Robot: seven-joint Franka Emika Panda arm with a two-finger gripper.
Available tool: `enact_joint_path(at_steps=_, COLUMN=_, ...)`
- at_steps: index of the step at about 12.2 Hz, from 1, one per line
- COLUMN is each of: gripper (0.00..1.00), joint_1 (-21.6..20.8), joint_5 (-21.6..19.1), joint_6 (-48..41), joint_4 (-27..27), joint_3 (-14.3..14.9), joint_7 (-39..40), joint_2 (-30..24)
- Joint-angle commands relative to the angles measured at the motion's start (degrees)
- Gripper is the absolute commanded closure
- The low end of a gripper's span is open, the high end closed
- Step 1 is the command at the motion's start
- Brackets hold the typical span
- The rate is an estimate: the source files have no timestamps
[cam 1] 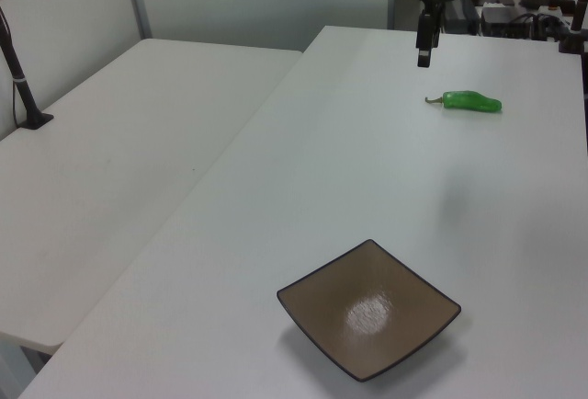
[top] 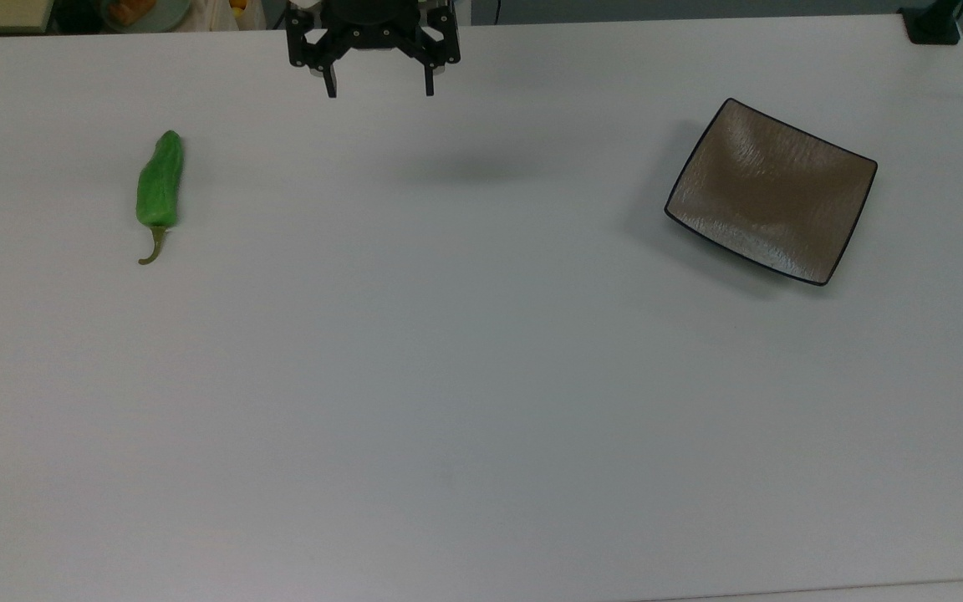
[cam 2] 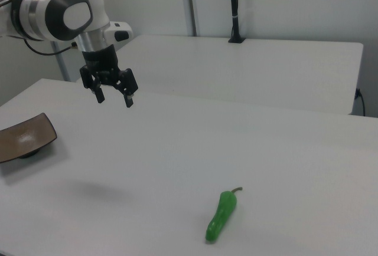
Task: Chili peppers are placed on a ceramic plate
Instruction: 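Move the open gripper over the green chili pepper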
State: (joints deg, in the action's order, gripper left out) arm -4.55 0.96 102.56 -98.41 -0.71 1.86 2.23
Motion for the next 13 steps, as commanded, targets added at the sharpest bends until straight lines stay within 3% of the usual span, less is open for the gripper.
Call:
enact_joint_path(at_steps=1, gripper=0.0, joint_1=0.59, joint_5=1.06, joint_6=2.73, joint_4=-2.75, joint_3=0.53, joint_7=-0.55, joint_2=-1.53)
enact_joint_path(at_steps=7, gripper=0.0, joint_1=2.17, joint_5=2.2, joint_6=6.85, joint_4=-4.33, joint_3=3.87, joint_7=2.0, joint_2=-1.62)
enact_joint_path(at_steps=13, gripper=0.0, joint_1=5.16, joint_5=2.38, joint_6=14.76, joint_4=-7.85, joint_3=9.75, joint_7=8.05, joint_2=-1.36)
